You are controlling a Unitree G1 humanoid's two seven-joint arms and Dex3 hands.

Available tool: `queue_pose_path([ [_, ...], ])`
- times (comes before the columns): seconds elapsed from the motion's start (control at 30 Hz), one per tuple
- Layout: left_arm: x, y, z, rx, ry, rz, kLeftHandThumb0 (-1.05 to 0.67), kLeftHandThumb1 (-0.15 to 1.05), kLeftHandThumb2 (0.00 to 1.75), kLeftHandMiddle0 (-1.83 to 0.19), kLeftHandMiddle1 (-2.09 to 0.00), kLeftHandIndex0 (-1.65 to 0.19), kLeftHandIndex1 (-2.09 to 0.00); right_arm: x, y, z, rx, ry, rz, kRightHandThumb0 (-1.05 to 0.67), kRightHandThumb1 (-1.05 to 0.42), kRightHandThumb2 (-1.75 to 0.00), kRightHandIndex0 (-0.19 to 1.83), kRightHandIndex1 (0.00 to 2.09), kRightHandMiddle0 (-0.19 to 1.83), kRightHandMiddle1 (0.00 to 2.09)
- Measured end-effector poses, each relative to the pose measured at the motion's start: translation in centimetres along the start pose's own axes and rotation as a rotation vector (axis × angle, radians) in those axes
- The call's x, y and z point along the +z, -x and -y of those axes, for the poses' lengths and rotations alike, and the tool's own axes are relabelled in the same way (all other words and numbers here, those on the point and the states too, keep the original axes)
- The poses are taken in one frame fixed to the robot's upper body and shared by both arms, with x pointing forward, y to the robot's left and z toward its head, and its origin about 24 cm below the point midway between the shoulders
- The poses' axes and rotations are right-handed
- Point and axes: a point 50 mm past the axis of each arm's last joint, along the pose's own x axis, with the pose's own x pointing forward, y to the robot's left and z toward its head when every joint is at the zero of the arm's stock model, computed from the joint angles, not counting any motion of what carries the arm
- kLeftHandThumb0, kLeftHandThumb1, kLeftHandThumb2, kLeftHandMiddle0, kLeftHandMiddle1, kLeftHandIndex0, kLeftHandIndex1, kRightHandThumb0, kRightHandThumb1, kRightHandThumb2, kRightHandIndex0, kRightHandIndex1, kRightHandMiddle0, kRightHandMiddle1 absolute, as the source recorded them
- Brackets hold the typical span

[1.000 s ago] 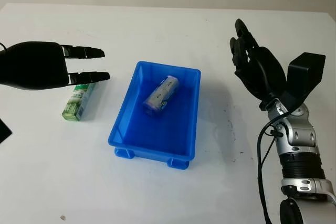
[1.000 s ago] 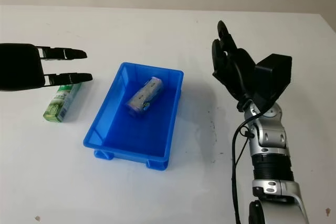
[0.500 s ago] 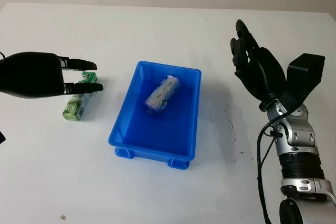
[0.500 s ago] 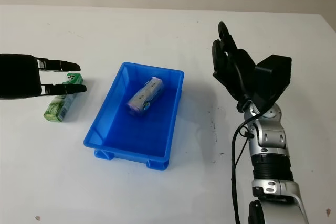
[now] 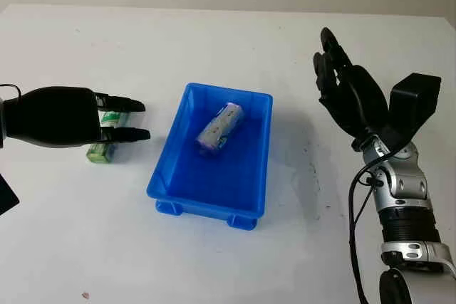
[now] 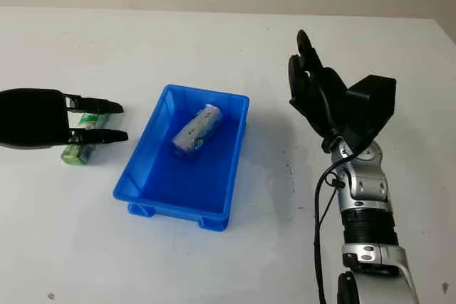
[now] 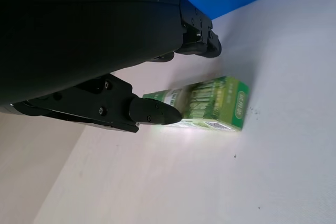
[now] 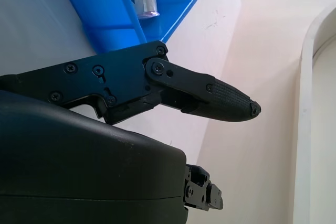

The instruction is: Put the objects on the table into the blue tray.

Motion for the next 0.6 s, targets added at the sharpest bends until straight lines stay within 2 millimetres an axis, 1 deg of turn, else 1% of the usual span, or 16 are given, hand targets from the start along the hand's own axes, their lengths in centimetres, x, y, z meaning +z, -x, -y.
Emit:
queue_pose_path([
  [0.07, 0.1, 0.0, 0.2, -0.007, 0.008, 0.001, -0.13, 0.99, 0.06, -0.42, -0.15, -0.32, -0.31, 0.1, 0.0, 0.0, -0.003, -0.004, 0.003, -0.70, -1.05, -0.69, -0.19, 0.00, -0.19, 0.00],
  [0.1, 0.2, -0.1, 0.3, -0.007, 0.014, 0.002, -0.15, 0.99, 0.06, -0.43, -0.19, -0.29, -0.43, 0.1, 0.0, 0.0, -0.003, -0.005, 0.005, -0.70, -1.05, -0.69, -0.19, 0.00, -0.19, 0.00],
  [0.17, 0.3, -0.1, 0.5, 0.003, 0.019, 0.000, -0.18, 0.98, 0.06, -0.37, -0.35, -0.16, -0.75, 0.2, 0.0, 0.0, -0.003, -0.006, 0.008, -0.70, -1.05, -0.69, -0.19, 0.00, -0.19, 0.00],
  [0.2, 0.4, -0.1, 0.6, 0.004, 0.019, 0.001, -0.20, 0.99, 0.05, -0.31, -0.51, -0.11, -0.88, 0.2, 0.0, 0.0, -0.002, -0.007, 0.008, -0.70, -1.05, -0.69, -0.19, 0.00, -0.19, 0.00],
  [0.23, 0.5, -0.2, 0.7, 0.005, 0.018, 0.001, -0.20, 0.99, 0.05, -0.27, -0.64, -0.09, -0.96, 0.2, 0.0, 0.0, -0.002, -0.007, 0.008, -0.70, -1.05, -0.69, -0.19, 0.00, -0.19, 0.00],
  [0.27, 0.6, -0.2, 0.9, 0.006, 0.015, 0.002, -0.19, 0.99, 0.05, -0.29, -0.78, -0.14, -1.06, 0.2, 0.0, 0.0, -0.002, -0.007, 0.007, -0.70, -1.05, -0.70, -0.19, 0.00, -0.19, 0.00],
  [0.33, 0.7, -0.2, 1.4, 0.005, 0.013, -0.002, -0.18, 0.99, 0.05, -0.32, -0.90, -0.21, -1.16, 0.3, 0.0, 0.0, 0.000, -0.006, 0.011, -0.69, -1.05, -0.71, -0.19, 0.00, -0.19, 0.00],
  [0.37, 0.8, -0.1, 1.6, 0.004, 0.014, -0.006, -0.17, 0.99, 0.05, -0.32, -1.09, -0.20, -1.33, 0.3, 0.0, 0.0, 0.000, -0.005, 0.014, -0.69, -1.05, -0.71, -0.19, 0.00, -0.19, 0.00],
  [0.4, 0.9, -0.1, 1.9, 0.003, 0.015, -0.010, -0.17, 0.99, 0.05, -0.30, -1.23, -0.20, -1.43, 0.4, 0.1, 0.0, 0.001, -0.005, 0.016, -0.69, -1.05, -0.71, -0.19, 0.00, -0.19, 0.00],
  [0.47, 1.1, -0.2, 2.2, 0.009, 0.021, -0.013, -0.18, 1.00, 0.05, -0.23, -1.66, -0.17, -1.65, 0.3, 0.1, 0.0, -0.001, -0.006, 0.014, -0.69, -1.05, -0.71, -0.19, 0.00, -0.19, 0.00],
  [0.5, 1.1, -0.2, 2.2, 0.014, 0.020, -0.015, -0.21, 0.98, 0.05, -0.24, -1.79, -0.15, -1.75, 0.3, 0.1, 0.0, -0.001, -0.007, 0.012, -0.70, -1.05, -0.70, -0.19, 0.00, -0.19, 0.00],
  [0.53, 1.0, -0.3, 2.2, 0.016, 0.016, -0.016, -0.22, 0.98, 0.05, -0.24, -1.84, -0.15, -1.79, 0.3, 0.1, 0.0, -0.001, -0.007, 0.012, -0.70, -1.05, -0.70, -0.19, 0.00, -0.19, 0.00],
  [0.57, 1.0, -0.3, 2.2, 0.026, 0.008, -0.017, -0.23, 0.97, 0.05, -0.28, -1.96, -0.16, -1.84, 0.3, 0.1, 0.0, -0.001, -0.007, 0.012, -0.71, -1.05, -0.70, -0.19, 0.00, -0.19, 0.00],
  [0.6, 1.0, -0.4, 2.3, 0.036, 0.002, -0.017, -0.24, 0.99, 0.06, -0.30, -2.03, -0.15, -1.89, 0.3, 0.1, 0.0, -0.001, -0.007, 0.011, -0.71, -1.05, -0.70, -0.19, 0.00, -0.19, 0.00],
])
